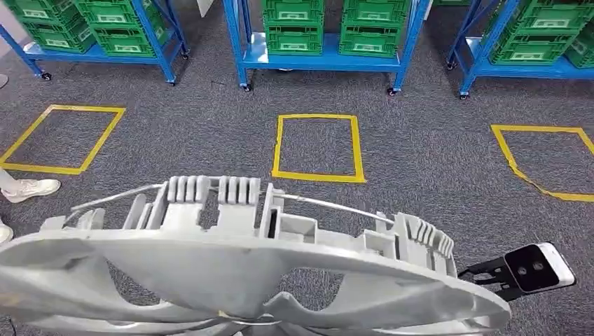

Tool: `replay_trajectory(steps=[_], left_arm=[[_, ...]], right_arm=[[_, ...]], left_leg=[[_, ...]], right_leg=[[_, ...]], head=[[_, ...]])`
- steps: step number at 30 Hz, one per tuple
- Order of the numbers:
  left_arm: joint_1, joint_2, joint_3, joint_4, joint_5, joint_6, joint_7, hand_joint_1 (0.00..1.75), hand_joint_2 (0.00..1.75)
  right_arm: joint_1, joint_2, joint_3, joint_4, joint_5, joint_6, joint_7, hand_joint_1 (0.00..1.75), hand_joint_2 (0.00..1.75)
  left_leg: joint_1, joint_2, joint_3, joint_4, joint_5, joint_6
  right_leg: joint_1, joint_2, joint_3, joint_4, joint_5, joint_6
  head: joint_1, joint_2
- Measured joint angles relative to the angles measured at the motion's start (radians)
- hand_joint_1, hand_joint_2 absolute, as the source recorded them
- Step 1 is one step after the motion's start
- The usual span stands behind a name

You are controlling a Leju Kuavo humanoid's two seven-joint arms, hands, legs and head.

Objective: Take the parts from the cabinet and place them on the table.

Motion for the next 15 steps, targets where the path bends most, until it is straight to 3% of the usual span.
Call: replay_trajectory(steps=[1,2,3,5,6,7,10,11,12,15], left_arm=[[0.003,0.000,0.000,-0.001,0.000,0.002,0.000,0.00,1.75],[0.006,0.000,0.000,-0.001,0.000,0.002,0.000,0.00,1.75],[0.007,0.000,0.000,-0.002,0.000,0.003,0.000,0.00,1.75],[0.007,0.002,0.000,-0.003,0.000,0.004,0.000,0.00,1.75],[0.006,0.003,0.000,-0.005,0.000,0.004,-0.001,0.00,1.75],[0.004,0.005,0.000,-0.006,0.000,0.005,-0.001,0.00,1.75],[0.008,0.006,0.001,-0.008,0.002,0.011,-0.002,0.00,1.75],[0.009,0.006,0.001,-0.009,0.003,0.012,-0.002,0.00,1.75],[0.010,0.006,0.001,-0.011,0.005,0.013,-0.002,0.00,1.75],[0.010,0.006,0.002,-0.016,0.008,0.017,-0.002,0.00,1.75]], right_arm=[[0.000,0.000,0.000,0.000,0.002,0.000,0.002,1.66,1.75],[0.000,0.000,0.000,0.000,0.005,-0.001,0.004,1.66,1.75],[0.000,0.000,0.000,0.000,0.006,-0.001,0.005,1.66,1.75],[-0.004,0.002,0.000,0.000,0.006,-0.001,0.005,1.66,1.75],[-0.006,0.005,0.000,-0.002,0.006,-0.001,0.005,1.66,1.75],[-0.007,0.006,0.000,-0.004,0.006,-0.001,0.005,1.66,1.75],[-0.009,0.008,0.002,-0.005,0.007,0.000,0.005,1.66,1.75],[-0.010,0.008,0.002,-0.008,0.008,0.000,0.005,1.66,1.75],[-0.012,0.007,0.002,-0.008,0.008,0.000,0.005,1.66,1.75],[-0.015,0.006,0.003,-0.008,0.007,0.000,0.002,1.66,1.75]], left_leg=[[0.000,0.000,-0.021,0.047,-0.010,-0.002],[0.001,0.000,-0.021,0.048,0.002,-0.002],[0.001,0.001,0.001,0.003,0.032,0.000],[0.000,0.012,0.098,-0.179,0.117,0.007],[-0.003,0.031,0.132,-0.247,0.124,0.013],[-0.012,0.031,0.138,-0.266,0.116,0.019],[-0.016,0.018,0.124,-0.262,0.120,0.033],[-0.008,0.014,0.137,-0.276,0.131,0.046],[-0.007,0.011,0.136,-0.281,0.136,0.051],[-0.008,-0.006,0.126,-0.280,0.143,0.062]], right_leg=[[0.000,-0.001,-0.001,0.000,0.001,-0.002],[0.000,-0.004,-0.001,0.000,0.001,-0.001],[0.000,-0.005,-0.001,0.000,0.001,-0.001],[0.001,-0.010,0.003,0.000,0.001,-0.001],[0.002,-0.013,0.004,0.000,0.001,0.000],[0.012,-0.015,-0.002,0.003,0.000,0.004],[0.010,-0.028,-0.006,-0.003,0.007,0.017],[0.011,-0.030,-0.009,0.001,0.003,0.023],[0.009,-0.023,-0.022,0.020,-0.011,0.023],[0.008,-0.008,-0.125,0.251,-0.116,0.010]], head=[[0.000,0.000],[0.000,0.000],[0.000,0.000],[0.000,0.000],[0.000,0.000],[0.000,0.000],[0.001,0.000],[0.001,0.000],[0.002,0.000],[0.003,0.000]])
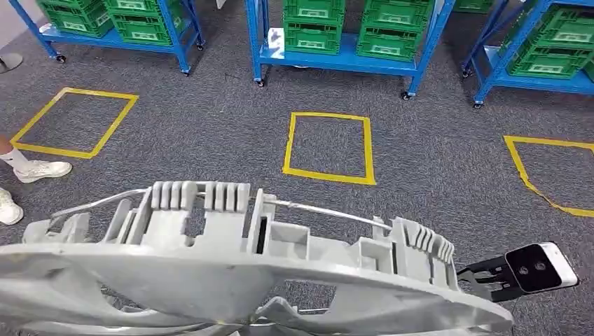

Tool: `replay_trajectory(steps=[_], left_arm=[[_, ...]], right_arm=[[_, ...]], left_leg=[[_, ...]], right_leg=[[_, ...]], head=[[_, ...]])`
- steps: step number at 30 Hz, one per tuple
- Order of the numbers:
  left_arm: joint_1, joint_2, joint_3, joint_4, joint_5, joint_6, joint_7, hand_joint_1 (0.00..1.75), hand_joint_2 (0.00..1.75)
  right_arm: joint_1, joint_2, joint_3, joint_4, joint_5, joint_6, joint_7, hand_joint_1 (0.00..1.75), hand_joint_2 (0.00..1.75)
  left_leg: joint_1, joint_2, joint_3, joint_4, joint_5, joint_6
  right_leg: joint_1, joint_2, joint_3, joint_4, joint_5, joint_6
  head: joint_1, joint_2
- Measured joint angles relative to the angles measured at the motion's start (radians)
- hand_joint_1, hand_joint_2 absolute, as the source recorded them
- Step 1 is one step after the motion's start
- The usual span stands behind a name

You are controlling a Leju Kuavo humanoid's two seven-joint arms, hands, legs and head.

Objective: Take the parts from the cabinet and place them on the table.

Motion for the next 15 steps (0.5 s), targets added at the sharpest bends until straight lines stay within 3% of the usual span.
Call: replay_trajectory(steps=[1,2,3,5,6,7,10,11,12,13,15], left_arm=[[0.002,0.000,0.000,0.000,0.001,0.000,0.000,0.00,1.75],[0.003,0.000,0.000,-0.001,0.002,0.001,0.000,0.00,1.75],[0.005,0.000,0.000,-0.001,0.002,0.003,0.000,0.00,1.75],[0.005,-0.002,0.000,-0.005,0.005,0.006,0.000,0.00,1.75],[0.005,-0.002,0.000,-0.008,0.009,0.008,0.000,0.00,1.75],[0.004,-0.001,0.000,-0.010,0.010,0.009,0.000,0.00,1.75],[0.013,0.001,-0.001,-0.014,0.011,0.017,0.000,0.00,1.75],[0.016,0.002,-0.001,-0.015,0.011,0.018,0.000,0.00,1.75],[0.019,0.003,-0.002,-0.017,0.011,0.018,0.000,0.00,1.75],[0.019,0.004,-0.002,-0.020,0.011,0.019,0.000,0.00,1.75],[0.018,0.006,-0.002,-0.021,0.012,0.020,0.000,0.00,1.75]], right_arm=[[0.000,-0.001,0.000,0.000,0.001,0.000,0.000,1.66,1.75],[0.000,-0.002,0.000,0.000,0.001,0.000,0.000,1.66,1.75],[0.000,-0.003,0.001,0.000,0.001,0.000,0.000,1.66,1.75],[-0.001,-0.003,0.001,0.000,0.002,0.000,-0.006,1.66,1.75],[-0.003,-0.003,0.002,0.000,0.002,0.000,-0.007,1.66,1.75],[-0.005,-0.003,0.002,0.000,0.002,0.000,-0.008,1.66,1.75],[-0.007,-0.004,0.002,0.000,0.004,0.000,-0.011,1.66,1.75],[-0.008,-0.003,0.002,0.000,0.005,0.000,-0.011,1.66,1.75],[-0.011,-0.003,0.003,0.000,0.005,0.000,-0.013,1.66,1.75],[-0.012,-0.002,0.003,0.000,0.005,0.000,-0.016,1.66,1.75],[-0.011,-0.001,0.003,0.000,0.005,0.000,-0.019,1.66,1.75]], left_leg=[[-0.001,-0.007,-0.002,0.001,0.001,0.000],[-0.001,-0.014,-0.003,0.001,0.002,0.000],[0.000,-0.022,-0.003,0.001,0.003,-0.001],[0.001,-0.042,-0.002,0.006,0.003,-0.005],[0.001,-0.050,-0.007,0.011,0.002,-0.009],[-0.009,-0.057,-0.016,0.025,-0.002,-0.017],[0.002,-0.070,-0.027,0.019,0.009,-0.035],[0.002,-0.074,-0.028,0.022,0.007,-0.039],[0.003,-0.054,-0.037,0.035,-0.005,-0.044],[0.002,-0.027,-0.056,0.080,-0.036,-0.051],[0.008,-0.003,-0.130,0.241,-0.112,-0.061]], right_leg=[[0.000,0.002,-0.029,0.061,-0.015,0.004],[-0.001,0.003,-0.034,0.074,-0.011,0.010],[-0.003,0.003,-0.016,0.040,0.008,0.018],[-0.010,0.014,0.075,-0.142,0.081,0.036],[-0.015,0.044,0.114,-0.222,0.104,0.038],[-0.012,0.053,0.117,-0.240,0.102,0.027],[-0.004,0.037,0.114,-0.237,0.109,0.010],[-0.012,0.031,0.114,-0.243,0.114,0.003],[-0.015,0.023,0.116,-0.243,0.116,0.000],[-0.015,0.018,0.116,-0.243,0.114,-0.006],[-0.011,0.004,0.114,-0.243,0.115,-0.009]], head=[[0.000,0.000],[0.000,0.000],[0.000,0.000],[0.000,0.000],[0.001,0.000],[0.000,0.000],[0.000,0.000],[0.000,0.000],[0.000,0.000],[-0.008,0.000],[-0.008,0.000]])
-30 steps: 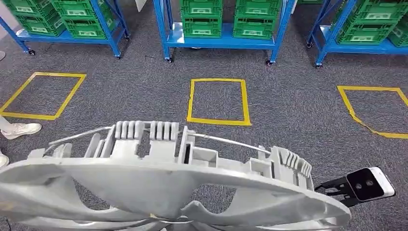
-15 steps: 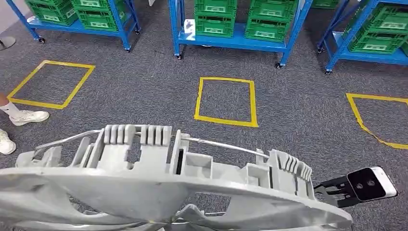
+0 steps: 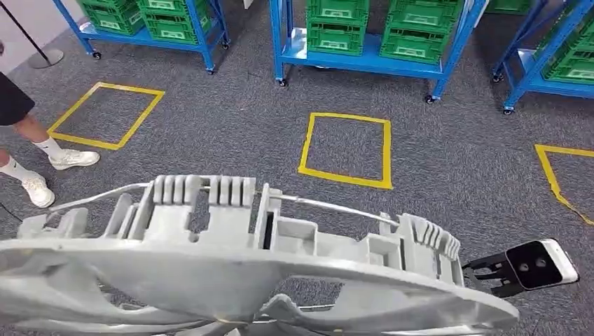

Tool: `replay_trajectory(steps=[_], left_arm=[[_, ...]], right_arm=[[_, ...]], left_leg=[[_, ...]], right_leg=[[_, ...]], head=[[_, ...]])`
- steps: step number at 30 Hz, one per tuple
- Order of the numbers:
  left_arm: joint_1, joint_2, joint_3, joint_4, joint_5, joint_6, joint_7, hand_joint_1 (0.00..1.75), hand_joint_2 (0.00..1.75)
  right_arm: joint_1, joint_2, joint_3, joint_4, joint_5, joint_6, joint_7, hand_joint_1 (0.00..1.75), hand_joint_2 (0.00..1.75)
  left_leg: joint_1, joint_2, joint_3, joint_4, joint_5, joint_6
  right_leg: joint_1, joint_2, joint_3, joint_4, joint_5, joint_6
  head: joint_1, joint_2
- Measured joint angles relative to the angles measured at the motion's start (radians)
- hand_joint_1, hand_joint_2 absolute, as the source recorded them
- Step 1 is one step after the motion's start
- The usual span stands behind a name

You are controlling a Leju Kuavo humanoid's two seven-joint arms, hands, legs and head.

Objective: Take the parts from the cabinet and place them on the table.

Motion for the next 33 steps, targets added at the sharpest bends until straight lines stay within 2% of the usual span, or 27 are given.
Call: replay_trajectory(steps=[1,2,3,5,6,7,8,10,11,12,13,14,16,17,18,19,20,21,22,23,26,27,28,29,31,32,33], left_arm=[[0.001,0.000,0.000,-0.001,0.000,0.000,0.000,0.00,1.75],[0.002,0.000,-0.001,-0.003,0.000,0.000,0.000,0.00,1.75],[0.003,-0.001,-0.001,-0.003,0.000,0.000,0.000,0.00,1.75],[0.003,0.001,0.000,-0.003,0.000,0.000,0.000,0.00,1.75],[0.002,0.002,0.000,-0.005,0.000,0.000,0.000,0.00,1.75],[0.000,0.004,0.000,-0.005,0.000,0.000,0.000,0.00,1.75],[-0.004,0.004,0.000,-0.006,0.000,0.001,0.000,0.00,1.75],[-0.004,0.005,0.000,-0.006,0.000,0.002,0.000,0.00,1.75],[-0.003,0.005,0.000,-0.006,0.000,0.002,0.000,0.00,1.75],[-0.002,0.005,0.000,-0.007,0.000,0.005,0.003,0.00,1.75],[-0.005,0.004,-0.001,-0.007,0.000,0.005,0.003,0.00,1.75],[-0.008,0.005,-0.001,-0.007,0.000,0.005,0.003,0.00,1.75],[-0.009,0.004,-0.001,-0.007,0.000,0.005,0.004,0.00,1.75],[-0.009,0.004,-0.001,-0.007,0.000,0.004,0.004,0.00,1.75],[-0.008,0.004,-0.001,-0.007,0.000,0.004,0.005,0.00,1.75],[-0.008,0.003,-0.001,-0.007,0.000,0.004,0.005,0.00,1.75],[-0.008,0.003,-0.001,-0.007,0.000,0.004,0.005,0.00,1.75],[-0.008,0.001,-0.001,-0.007,0.000,0.004,0.005,0.00,1.75],[-0.008,0.000,-0.001,-0.007,0.000,0.004,0.005,0.00,1.75],[-0.008,0.000,-0.001,-0.007,0.000,0.004,0.006,0.00,1.75],[-0.001,0.000,-0.002,-0.007,0.002,0.005,0.008,0.00,1.75],[0.001,0.002,-0.002,-0.007,0.002,0.005,0.008,0.00,1.75],[0.003,-0.001,-0.003,-0.007,0.002,0.005,0.008,0.00,1.75],[0.003,0.001,-0.003,-0.007,0.002,0.006,0.008,0.00,1.75],[0.001,0.000,-0.003,-0.007,0.003,0.006,0.008,0.00,1.75],[0.003,0.000,-0.003,-0.007,0.003,0.006,0.008,0.00,1.75],[0.004,-0.002,-0.003,-0.007,0.003,0.006,0.008,0.00,1.75]], right_arm=[[0.000,0.000,0.000,0.000,0.001,0.000,0.000,1.66,1.75],[0.001,0.000,0.000,0.000,0.003,0.000,0.000,1.66,1.75],[0.000,0.000,0.000,0.000,0.004,0.000,0.000,1.66,1.75],[-0.001,0.000,0.000,0.000,0.004,0.000,-0.001,1.66,1.75],[-0.002,0.001,0.000,0.000,0.004,0.000,-0.001,1.66,1.75],[-0.001,0.002,0.000,0.000,0.004,0.000,-0.001,1.66,1.75],[-0.001,0.001,0.000,0.000,0.005,0.000,-0.002,1.66,1.75],[0.001,0.002,0.000,0.000,0.006,0.000,-0.003,1.66,1.75],[0.001,0.002,0.000,-0.001,0.008,0.000,-0.003,1.66,1.75],[0.001,0.002,-0.001,-0.002,0.009,0.001,-0.003,1.66,1.75],[0.001,0.001,-0.001,-0.003,0.010,0.002,-0.003,1.66,1.75],[0.002,0.001,-0.002,-0.003,0.010,0.002,-0.004,1.66,1.75],[0.007,0.000,-0.005,-0.003,0.011,0.005,-0.005,1.66,1.75],[0.009,-0.001,-0.005,-0.003,0.012,0.006,-0.005,1.66,1.75],[0.011,-0.002,-0.005,-0.003,0.013,0.006,-0.005,1.66,1.75],[0.011,-0.003,-0.005,-0.003,0.013,0.006,-0.005,1.66,1.75],[0.011,-0.003,-0.005,-0.003,0.013,0.007,-0.005,1.66,1.75],[0.010,-0.003,-0.005,-0.003,0.013,0.008,-0.005,1.66,1.75],[0.009,-0.003,-0.005,-0.003,0.013,0.008,-0.005,1.66,1.75],[0.010,-0.002,-0.004,-0.003,0.013,0.010,-0.005,1.66,1.75],[0.006,-0.002,-0.003,-0.003,0.014,0.010,-0.003,1.66,1.75],[0.004,0.001,-0.003,-0.003,0.014,0.010,-0.003,1.66,1.75],[0.002,0.003,-0.003,-0.003,0.014,0.010,-0.003,1.66,1.75],[0.002,0.005,-0.003,-0.003,0.014,0.010,-0.003,1.66,1.75],[0.001,0.006,-0.003,-0.003,0.014,0.010,-0.003,1.66,1.75],[0.001,0.006,-0.003,-0.003,0.015,0.010,-0.002,1.66,1.75],[0.001,0.006,-0.003,-0.003,0.015,0.010,-0.002,1.66,1.75]], left_leg=[[0.002,0.004,-0.032,0.069,-0.023,-0.003],[0.003,0.007,-0.046,0.099,-0.023,-0.004],[0.003,0.009,-0.035,0.076,-0.002,-0.004],[0.003,0.019,0.047,-0.082,0.075,0.001],[0.001,0.049,0.099,-0.174,0.108,0.006],[-0.010,0.089,0.118,-0.217,0.093,0.011],[-0.013,0.074,0.113,-0.218,0.097,0.020],[-0.018,0.056,0.106,-0.217,0.098,0.028],[-0.018,0.045,0.108,-0.225,0.104,0.036],[-0.006,0.037,0.122,-0.236,0.115,0.045],[-0.006,0.028,0.121,-0.240,0.120,0.052],[-0.008,0.020,0.118,-0.239,0.122,0.055],[-0.009,-0.003,0.113,-0.239,0.124,0.058],[-0.010,-0.014,0.112,-0.239,0.125,0.059],[-0.010,-0.025,0.112,-0.239,0.125,0.058],[-0.009,-0.037,0.112,-0.238,0.126,0.056],[-0.008,-0.050,0.113,-0.236,0.127,0.054],[-0.007,-0.062,0.113,-0.233,0.126,0.051],[-0.011,-0.069,0.106,-0.226,0.124,0.046],[-0.014,-0.079,0.101,-0.218,0.121,0.040],[-0.006,-0.092,0.094,-0.221,0.126,0.022],[-0.005,-0.084,0.093,-0.215,0.122,0.019],[-0.009,-0.037,0.080,-0.193,0.105,0.012],[-0.007,-0.012,0.058,-0.141,0.071,0.007],[0.000,0.003,-0.017,0.020,-0.001,0.000],[0.001,0.006,-0.048,0.082,-0.019,-0.002],[0.002,0.007,-0.056,0.097,-0.014,-0.002]], right_leg=[[0.001,-0.008,0.000,0.000,0.000,0.000],[0.001,-0.016,0.000,0.000,0.000,0.000],[0.001,-0.024,0.000,0.000,-0.001,0.000],[0.001,-0.038,0.002,0.000,-0.001,0.000],[0.003,-0.044,0.003,0.000,-0.001,0.001],[0.010,-0.049,0.002,0.001,-0.002,0.002],[0.014,-0.055,-0.001,0.001,-0.003,0.006],[0.011,-0.072,0.001,-0.003,-0.001,0.015],[0.013,-0.082,0.003,-0.005,-0.002,0.022],[0.009,-0.069,-0.004,0.006,-0.011,0.025],[0.008,-0.037,-0.017,0.038,-0.031,0.022],[0.008,-0.018,-0.047,0.104,-0.064,0.016],[0.007,-0.001,-0.126,0.268,-0.126,0.010],[0.007,0.001,-0.149,0.316,-0.136,0.015],[0.006,0.002,-0.150,0.313,-0.127,0.021],[0.005,0.002,-0.122,0.255,-0.098,0.031],[0.002,0.005,-0.081,0.171,-0.063,0.039],[-0.001,0.020,-0.031,0.069,-0.027,0.045],[-0.005,0.056,-0.005,0.009,-0.014,0.043],[-0.001,0.051,-0.006,0.008,-0.009,0.029],[0.009,0.032,-0.002,0.008,-0.004,0.010],[-0.002,0.025,-0.001,0.004,0.000,0.005],[-0.001,0.019,0.001,0.004,0.000,-0.001],[0.000,0.012,0.002,0.004,-0.002,-0.004],[0.003,-0.004,0.001,0.004,-0.003,-0.006],[0.004,-0.014,0.000,0.004,-0.005,-0.007],[0.004,-0.023,0.001,0.004,-0.005,-0.007]], head=[[0.000,0.000],[0.000,0.000],[0.000,0.000],[-0.001,0.000],[-0.001,0.000],[0.000,0.000],[0.001,0.000],[0.001,0.000],[0.000,0.000],[0.002,0.000],[0.005,0.000],[0.007,0.000],[0.010,0.000],[0.010,0.000],[0.010,0.000],[0.010,0.000],[0.010,0.000],[0.010,0.000],[0.011,0.000],[0.009,0.000],[0.011,0.000],[0.011,0.000],[0.006,0.000],[0.002,0.000],[0.002,0.000],[0.002,0.000],[0.002,0.000]])
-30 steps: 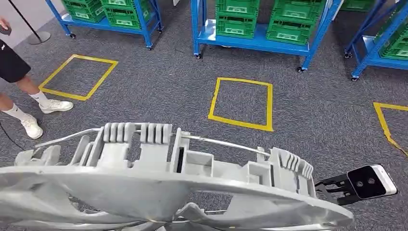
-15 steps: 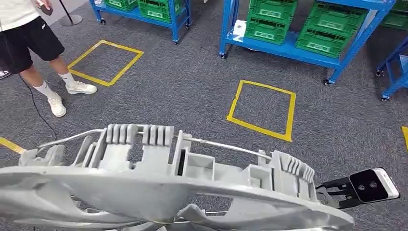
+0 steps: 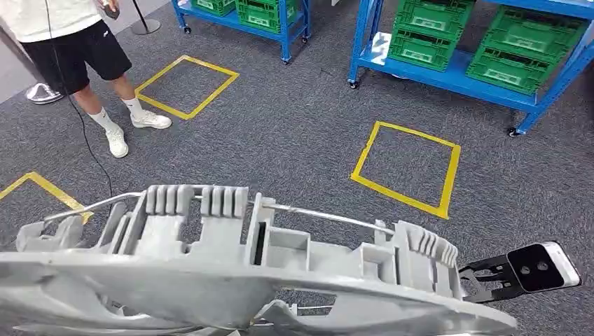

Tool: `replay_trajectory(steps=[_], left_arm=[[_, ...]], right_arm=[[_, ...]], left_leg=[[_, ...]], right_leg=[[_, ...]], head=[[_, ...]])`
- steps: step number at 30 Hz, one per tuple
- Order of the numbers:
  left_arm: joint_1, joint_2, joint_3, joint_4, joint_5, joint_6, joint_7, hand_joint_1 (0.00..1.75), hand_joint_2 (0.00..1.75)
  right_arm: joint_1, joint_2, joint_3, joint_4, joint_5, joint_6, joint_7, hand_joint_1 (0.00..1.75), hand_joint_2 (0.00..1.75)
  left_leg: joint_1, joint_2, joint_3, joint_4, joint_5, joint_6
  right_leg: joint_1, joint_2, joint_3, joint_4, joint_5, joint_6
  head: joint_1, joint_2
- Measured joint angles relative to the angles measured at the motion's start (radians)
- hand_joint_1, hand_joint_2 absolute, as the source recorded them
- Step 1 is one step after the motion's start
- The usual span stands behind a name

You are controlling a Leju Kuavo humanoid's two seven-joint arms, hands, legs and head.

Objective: Take the parts from the cabinet and place them on the table.

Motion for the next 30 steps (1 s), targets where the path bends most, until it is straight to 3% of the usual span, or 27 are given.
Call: replay_trajectory(steps=[1,3,4,5,8,9,10,11,12,14,15,16,17,23,24,25,26,27,28,29,30], left_arm=[[0.000,0.000,0.000,0.000,0.000,0.000,0.000,0.00,1.75],[0.000,0.001,0.000,0.000,0.000,0.000,0.000,0.00,1.75],[0.000,0.002,0.000,0.000,0.000,0.000,0.000,0.00,1.75],[-0.003,0.003,0.000,0.000,0.000,0.000,0.000,0.00,1.75],[0.000,0.004,0.000,0.000,0.005,-0.001,0.000,0.00,1.75],[0.001,0.006,0.000,0.000,0.008,-0.002,0.000,0.00,1.75],[0.005,0.005,0.000,0.000,0.010,-0.002,-0.001,0.00,1.75],[0.004,0.005,-0.001,0.000,0.010,-0.003,-0.001,0.00,1.75],[0.001,0.005,0.000,0.000,0.011,-0.003,-0.001,0.00,1.75],[0.002,0.005,0.000,0.000,0.011,-0.003,-0.001,0.00,1.75],[0.002,0.005,0.000,0.000,0.011,-0.004,-0.001,0.00,1.75],[0.003,0.005,0.000,0.000,0.012,-0.005,-0.001,0.00,1.75],[0.002,0.005,0.000,0.000,0.013,-0.005,-0.001,0.00,1.75],[0.002,0.005,0.000,0.000,0.013,-0.005,-0.001,0.00,1.75],[0.002,0.003,0.000,-0.001,0.013,-0.005,-0.001,0.00,1.75],[0.002,0.003,0.000,-0.001,0.013,-0.005,-0.001,0.00,1.75],[0.003,0.004,-0.001,-0.001,0.013,-0.005,-0.001,0.00,1.75],[0.007,0.007,-0.001,-0.001,0.013,-0.004,-0.001,0.00,1.75],[0.007,0.006,-0.001,-0.002,0.012,-0.004,-0.001,0.00,1.75],[0.004,0.006,-0.001,-0.002,0.013,-0.003,-0.001,0.00,1.75],[0.001,0.006,-0.001,-0.002,0.012,-0.001,-0.001,0.00,1.75]], right_arm=[[-0.001,0.000,0.000,0.000,0.000,0.000,0.000,1.66,1.75],[-0.003,0.002,0.000,0.000,0.000,0.000,0.000,1.66,1.75],[-0.004,0.004,0.001,0.000,0.000,0.000,0.000,1.66,1.75],[-0.004,0.004,0.000,0.000,0.000,0.000,0.000,1.66,1.75],[-0.007,0.005,0.003,0.000,0.000,-0.001,0.001,1.66,1.75],[-0.008,0.005,0.003,-0.001,0.000,-0.002,0.002,1.66,1.75],[-0.010,0.004,0.004,-0.001,0.000,-0.002,0.003,1.66,1.75],[-0.011,0.004,0.005,-0.002,0.000,-0.002,0.004,1.66,1.75],[-0.010,0.003,0.005,-0.002,-0.001,-0.003,0.004,1.66,1.75],[-0.008,0.002,0.005,-0.001,0.000,-0.006,0.005,1.66,1.75],[-0.007,0.000,0.005,-0.001,0.000,-0.007,0.005,1.66,1.75],[-0.008,0.000,0.005,-0.001,0.000,-0.008,0.005,1.66,1.75],[-0.008,-0.001,0.005,-0.001,0.000,-0.008,0.005,1.66,1.75],[-0.009,-0.001,0.005,-0.001,0.000,-0.008,0.005,1.66,1.75],[-0.009,-0.001,0.005,-0.002,0.000,-0.008,0.005,1.66,1.75],[-0.010,-0.001,0.005,-0.002,0.000,-0.008,0.005,1.66,1.75],[-0.011,-0.001,0.005,-0.002,0.000,-0.008,0.005,1.66,1.75],[-0.014,0.000,0.005,-0.004,0.000,-0.008,0.006,1.66,1.75],[-0.014,0.000,0.005,-0.005,0.000,-0.008,0.005,1.66,1.75],[-0.013,0.001,0.005,-0.006,0.000,-0.008,0.005,1.66,1.75],[-0.013,0.002,0.005,-0.006,0.000,-0.008,0.005,1.66,1.75]], left_leg=[[0.000,0.002,0.015,-0.032,0.025,0.001],[-0.002,0.016,0.103,-0.204,0.106,0.009],[-0.006,0.050,0.148,-0.284,0.131,0.017],[-0.019,0.070,0.158,-0.311,0.116,0.019],[-0.023,0.038,0.149,-0.311,0.118,0.031],[-0.021,0.028,0.162,-0.322,0.125,0.040],[-0.013,0.019,0.170,-0.332,0.132,0.045],[-0.010,0.012,0.170,-0.334,0.136,0.052],[-0.010,0.002,0.169,-0.334,0.137,0.054],[-0.010,-0.022,0.168,-0.333,0.137,0.055],[-0.010,-0.033,0.168,-0.333,0.137,0.055],[-0.010,-0.044,0.169,-0.332,0.137,0.054],[-0.009,-0.057,0.170,-0.332,0.137,0.053],[-0.009,-0.060,0.170,-0.331,0.137,0.053],[-0.007,-0.076,0.171,-0.327,0.134,0.049],[-0.007,-0.083,0.170,-0.323,0.133,0.046],[-0.013,-0.097,0.160,-0.309,0.125,0.034],[-0.002,-0.100,0.150,-0.303,0.123,0.016],[-0.006,-0.054,0.134,-0.270,0.102,0.011],[-0.004,-0.024,0.103,-0.204,0.065,0.006],[-0.001,-0.008,0.058,-0.111,0.025,0.003]], right_leg=[[0.000,-0.009,0.000,0.000,0.000,0.000],[0.002,-0.024,0.002,0.000,-0.002,0.000],[0.003,-0.028,0.004,-0.001,-0.004,0.003],[0.013,-0.035,0.001,0.002,-0.006,0.008],[0.010,-0.060,0.004,-0.005,-0.008,0.018],[0.011,-0.067,0.009,-0.006,-0.011,0.024],[0.007,-0.039,0.001,0.010,-0.020,0.025],[0.006,-0.009,-0.020,0.056,-0.048,0.020],[0.006,0.009,-0.057,0.134,-0.082,0.014],[0.006,0.023,-0.140,0.300,-0.138,0.013],[0.006,0.024,-0.158,0.328,-0.138,0.018],[0.004,0.025,-0.152,0.307,-0.121,0.027],[0.001,0.026,-0.124,0.244,-0.089,0.037],[0.001,0.027,-0.115,0.223,-0.080,0.040],[-0.006,0.040,-0.055,0.095,-0.028,0.052],[-0.010,0.057,-0.031,0.044,-0.010,0.056],[-0.009,0.074,-0.021,0.016,0.002,0.037],[-0.008,0.048,-0.018,0.014,0.009,0.012],[-0.007,0.042,-0.015,0.014,0.007,0.003],[-0.004,0.034,-0.015,0.014,0.005,0.000],[0.000,0.025,-0.015,0.014,0.004,-0.002]], head=[[0.000,0.000],[0.000,0.000],[0.000,0.000],[0.000,0.000],[0.002,0.000],[0.001,0.000],[0.003,0.000],[0.003,0.000],[0.008,0.000],[0.011,0.000],[0.011,0.000],[0.011,0.000],[0.011,0.000],[0.011,0.000],[0.011,0.000],[0.011,0.000],[0.011,0.000],[0.011,0.000],[0.008,0.000],[0.002,0.000],[0.002,0.000]])
